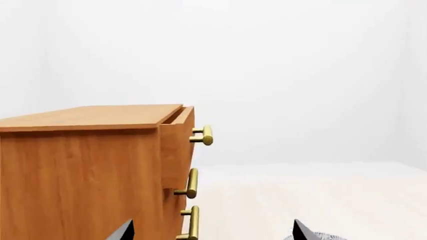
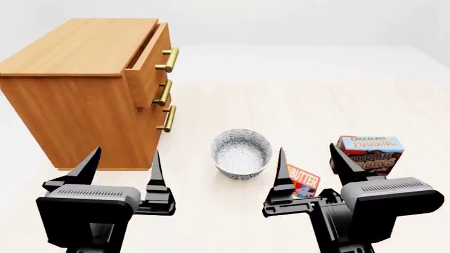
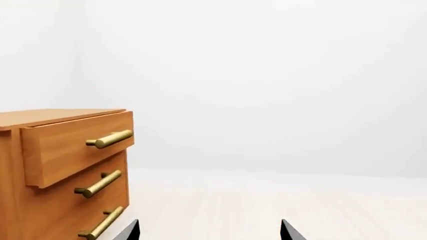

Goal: Put the butter at the back in the top drawer of the cabinet and close it.

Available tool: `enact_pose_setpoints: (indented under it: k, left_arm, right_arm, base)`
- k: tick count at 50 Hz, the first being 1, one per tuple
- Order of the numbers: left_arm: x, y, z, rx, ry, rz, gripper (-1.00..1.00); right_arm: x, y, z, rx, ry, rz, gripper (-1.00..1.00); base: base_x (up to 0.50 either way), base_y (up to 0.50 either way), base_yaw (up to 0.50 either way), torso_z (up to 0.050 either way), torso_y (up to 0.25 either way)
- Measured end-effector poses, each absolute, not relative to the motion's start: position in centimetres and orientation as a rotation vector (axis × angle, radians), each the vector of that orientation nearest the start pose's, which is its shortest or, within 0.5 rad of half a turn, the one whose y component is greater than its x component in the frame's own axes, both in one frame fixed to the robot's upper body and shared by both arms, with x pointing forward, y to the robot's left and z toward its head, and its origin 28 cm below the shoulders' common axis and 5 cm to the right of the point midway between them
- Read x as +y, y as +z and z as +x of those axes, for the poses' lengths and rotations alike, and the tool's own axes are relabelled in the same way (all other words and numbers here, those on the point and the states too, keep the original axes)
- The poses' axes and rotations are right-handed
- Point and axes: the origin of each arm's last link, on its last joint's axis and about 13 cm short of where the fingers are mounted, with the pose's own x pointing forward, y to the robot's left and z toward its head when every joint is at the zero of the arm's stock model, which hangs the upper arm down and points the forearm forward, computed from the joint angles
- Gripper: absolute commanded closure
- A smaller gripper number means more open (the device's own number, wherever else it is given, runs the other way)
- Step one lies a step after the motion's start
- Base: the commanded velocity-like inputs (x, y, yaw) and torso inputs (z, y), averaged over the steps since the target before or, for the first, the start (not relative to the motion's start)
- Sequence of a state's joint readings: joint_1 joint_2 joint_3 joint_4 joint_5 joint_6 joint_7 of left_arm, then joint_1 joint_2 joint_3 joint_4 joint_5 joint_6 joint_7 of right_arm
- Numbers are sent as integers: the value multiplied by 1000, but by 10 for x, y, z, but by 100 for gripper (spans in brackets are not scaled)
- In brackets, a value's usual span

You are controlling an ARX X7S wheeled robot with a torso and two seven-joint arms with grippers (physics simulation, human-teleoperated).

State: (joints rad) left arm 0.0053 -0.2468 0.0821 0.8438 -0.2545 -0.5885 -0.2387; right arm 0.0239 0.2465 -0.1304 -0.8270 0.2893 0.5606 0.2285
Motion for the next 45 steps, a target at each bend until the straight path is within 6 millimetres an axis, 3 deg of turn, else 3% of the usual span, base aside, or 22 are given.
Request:
enact_pose_setpoints:
  k: [17, 45]
  left_arm:
    - [211, 141, 171, -214, -46, 15, -100]
    - [211, 142, 168, -216, -51, 14, -100]
  right_arm:
    - [-93, 144, 175, -237, 114, 24, -100]
    - [-95, 143, 168, -256, 108, 34, -100]
  base:
    - [489, 0, 0, 0, 1]
    - [75, 0, 0, 0, 0]
